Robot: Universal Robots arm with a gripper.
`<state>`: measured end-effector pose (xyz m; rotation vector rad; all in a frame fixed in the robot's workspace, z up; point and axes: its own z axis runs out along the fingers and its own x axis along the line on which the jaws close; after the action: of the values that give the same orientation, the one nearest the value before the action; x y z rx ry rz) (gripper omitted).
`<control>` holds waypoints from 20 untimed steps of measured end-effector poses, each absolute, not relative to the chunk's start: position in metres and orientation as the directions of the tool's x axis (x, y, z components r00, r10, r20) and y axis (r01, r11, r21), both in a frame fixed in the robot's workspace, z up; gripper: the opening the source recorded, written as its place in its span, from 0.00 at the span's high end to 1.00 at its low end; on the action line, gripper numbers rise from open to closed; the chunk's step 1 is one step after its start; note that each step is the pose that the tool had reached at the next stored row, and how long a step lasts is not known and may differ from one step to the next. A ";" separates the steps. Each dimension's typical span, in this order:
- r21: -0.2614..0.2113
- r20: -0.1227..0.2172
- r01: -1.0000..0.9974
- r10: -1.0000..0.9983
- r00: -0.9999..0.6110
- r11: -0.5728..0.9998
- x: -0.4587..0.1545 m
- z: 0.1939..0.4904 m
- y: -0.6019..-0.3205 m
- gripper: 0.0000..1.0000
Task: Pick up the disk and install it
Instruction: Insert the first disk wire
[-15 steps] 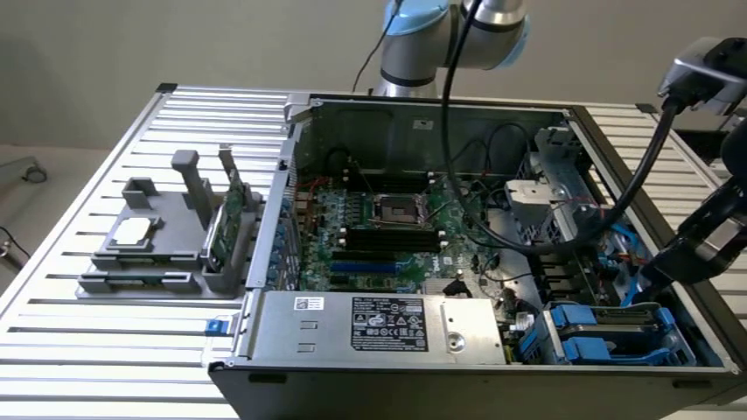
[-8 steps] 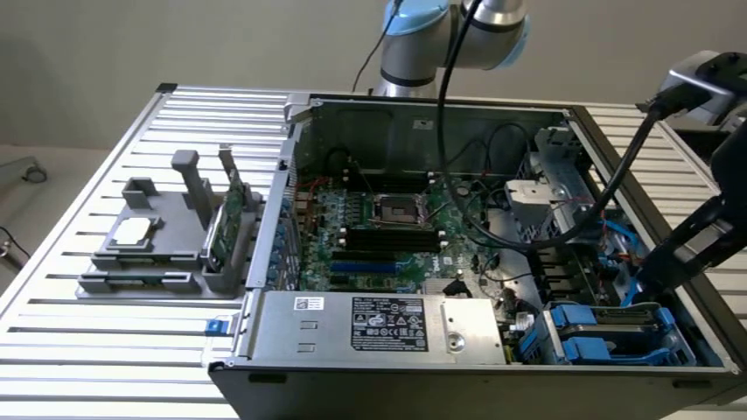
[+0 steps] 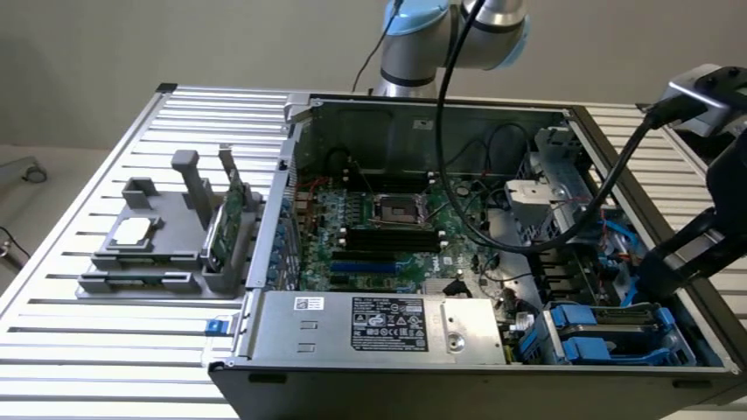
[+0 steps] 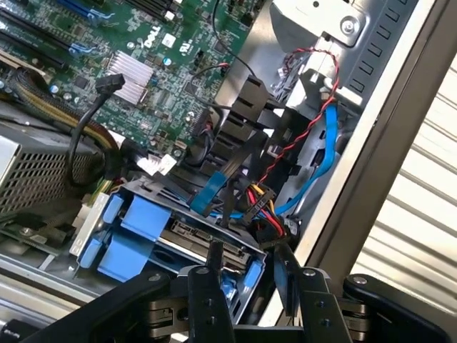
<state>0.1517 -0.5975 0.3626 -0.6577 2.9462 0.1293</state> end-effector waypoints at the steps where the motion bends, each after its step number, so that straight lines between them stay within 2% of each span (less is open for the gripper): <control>1: 0.058 -0.134 -0.415 -0.405 -0.905 0.908 0.152 0.362 -0.598 0.58; 20: 0.078 -0.075 -0.208 -0.202 -0.977 0.975 0.151 0.360 -0.598 0.58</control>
<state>0.1513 -0.5976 0.3596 -0.3172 3.0558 0.1316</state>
